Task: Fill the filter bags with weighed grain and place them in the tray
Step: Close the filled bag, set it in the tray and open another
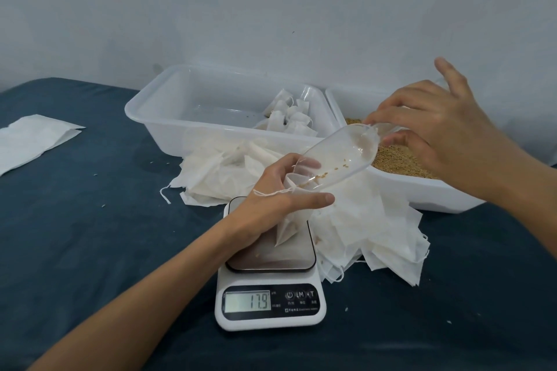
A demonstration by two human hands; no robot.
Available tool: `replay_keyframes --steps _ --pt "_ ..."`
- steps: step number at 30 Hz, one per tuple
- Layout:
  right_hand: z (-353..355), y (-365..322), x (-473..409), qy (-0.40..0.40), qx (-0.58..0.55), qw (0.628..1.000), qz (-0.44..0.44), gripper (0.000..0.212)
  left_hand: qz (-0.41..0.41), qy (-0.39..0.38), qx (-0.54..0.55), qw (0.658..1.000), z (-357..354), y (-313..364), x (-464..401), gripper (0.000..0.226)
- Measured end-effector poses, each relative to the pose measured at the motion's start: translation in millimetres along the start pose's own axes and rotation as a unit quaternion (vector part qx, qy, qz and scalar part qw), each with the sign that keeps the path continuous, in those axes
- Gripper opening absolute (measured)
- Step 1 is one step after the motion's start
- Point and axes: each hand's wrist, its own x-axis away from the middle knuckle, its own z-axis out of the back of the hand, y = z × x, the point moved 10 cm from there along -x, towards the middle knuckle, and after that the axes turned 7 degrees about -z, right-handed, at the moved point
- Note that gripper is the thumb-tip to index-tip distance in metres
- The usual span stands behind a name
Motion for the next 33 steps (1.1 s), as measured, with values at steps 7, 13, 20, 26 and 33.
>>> replay_keyframes --steps 7,13,20,26,33 --pt "9.5 -3.7 -1.3 0.037 0.025 0.999 0.018 0.021 -0.005 0.004 -0.013 1.000 3.4 2.0 0.9 0.051" --pt "19.2 -10.8 -2.6 0.082 0.065 0.993 0.046 0.023 -0.001 0.009 -0.004 1.000 3.7 1.2 1.2 0.046" --pt "28.6 -21.2 -4.7 0.129 0.081 0.986 0.070 0.019 0.000 0.018 0.012 1.000 4.5 0.5 -0.5 0.047" --pt "29.5 -22.0 -2.6 0.147 0.076 0.984 0.063 0.018 -0.003 0.018 0.021 1.000 4.2 -0.4 -0.9 0.046" --pt "22.7 -12.8 -0.2 0.139 0.044 0.989 0.029 0.018 -0.008 0.035 0.002 0.999 8.1 2.2 -0.6 0.047"
